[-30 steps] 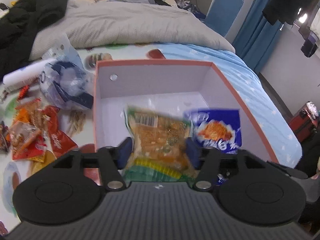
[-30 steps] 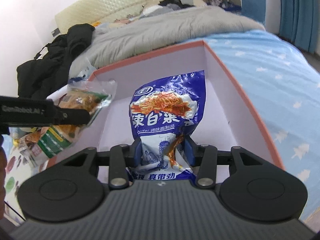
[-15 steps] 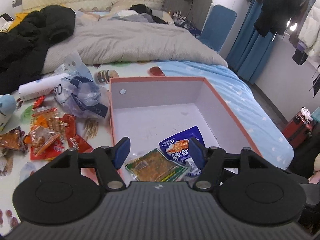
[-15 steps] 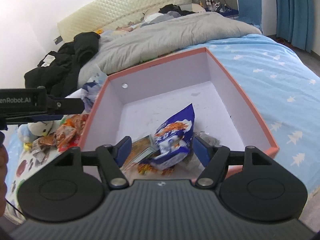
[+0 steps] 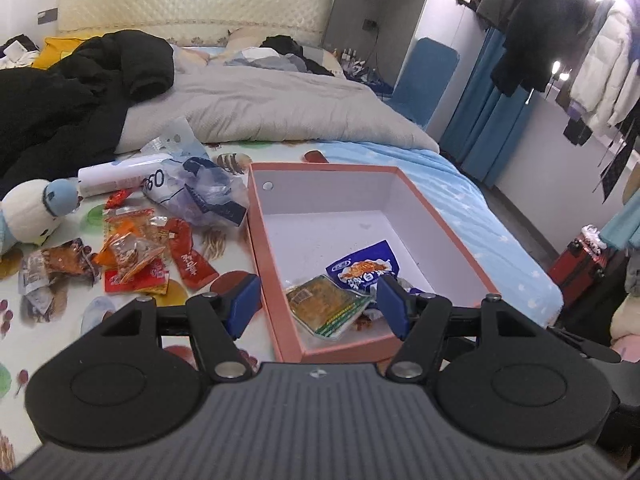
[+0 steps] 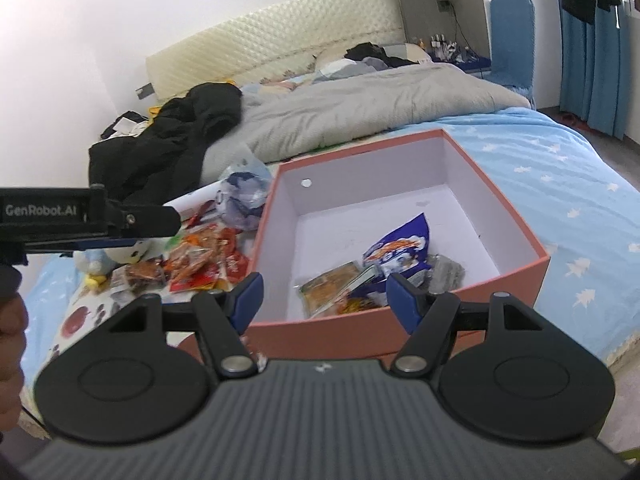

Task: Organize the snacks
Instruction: 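Open both tools to drop the packets into the pink box and withdraw, then reach both tools toward the snacks beside the plush penguin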

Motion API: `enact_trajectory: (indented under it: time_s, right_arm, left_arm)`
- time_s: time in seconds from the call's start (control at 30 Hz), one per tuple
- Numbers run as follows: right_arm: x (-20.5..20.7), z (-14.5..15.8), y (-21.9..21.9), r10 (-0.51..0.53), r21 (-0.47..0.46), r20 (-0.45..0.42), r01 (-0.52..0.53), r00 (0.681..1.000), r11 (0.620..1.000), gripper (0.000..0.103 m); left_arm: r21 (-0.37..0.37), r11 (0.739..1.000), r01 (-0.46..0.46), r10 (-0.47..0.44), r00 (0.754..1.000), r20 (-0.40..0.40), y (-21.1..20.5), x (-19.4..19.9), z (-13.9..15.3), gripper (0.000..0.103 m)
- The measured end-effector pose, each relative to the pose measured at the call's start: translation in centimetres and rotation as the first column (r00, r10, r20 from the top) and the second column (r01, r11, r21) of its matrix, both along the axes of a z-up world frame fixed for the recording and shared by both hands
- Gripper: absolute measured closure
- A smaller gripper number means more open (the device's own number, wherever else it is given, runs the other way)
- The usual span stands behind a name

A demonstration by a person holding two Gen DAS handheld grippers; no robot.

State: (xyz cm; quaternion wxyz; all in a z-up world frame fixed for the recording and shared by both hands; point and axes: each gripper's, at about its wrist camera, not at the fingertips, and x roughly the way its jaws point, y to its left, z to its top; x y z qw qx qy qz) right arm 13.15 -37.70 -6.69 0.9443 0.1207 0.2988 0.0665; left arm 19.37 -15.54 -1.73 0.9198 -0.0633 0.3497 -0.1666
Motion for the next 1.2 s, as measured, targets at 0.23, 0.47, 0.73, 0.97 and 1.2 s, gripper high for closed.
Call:
enact_trajectory:
  time_s: [0.23,0.47,0.73,0.97,1.2]
  right_arm:
    - [-3.7,0.2,2.5,0.019,-0.018,0.024,-0.018,1.000,1.000,0.033]
    - [-6.7,0.2,5.3,0.048,-0.010,0.030,-0.048,0.998,0.999,0.033]
    - [-8.6,0.6,8.0,0.118,-0.016,0.056,-0.117,0.991,0.993,0.033]
    - [-9.6,0.5,9.7,0.158,-0.004,0.082,-0.158,0.984,0.987,0.033]
    - [-9.8,-0.2,10.9,0.216,-0.012,0.072,-0.216,0.974,0.976,0.033]
  left_arm:
    - [-0.011,1.000,-0.009,0.009,1.000,0.004,3.3,-4.7,-0.3,0.034]
    - [-0.013,0.998,-0.066,0.066,0.998,-0.012,7.1,-8.9,-1.3,0.034]
    - [-0.030,0.987,-0.158,0.157,0.987,-0.035,11.0,-12.5,-2.5,0.034]
    - [-0.017,0.977,-0.215,0.214,0.976,-0.046,12.9,-13.7,-3.5,0.034]
    - [-0.035,0.967,-0.253,0.250,0.966,-0.061,13.7,-13.8,-4.5,0.034]
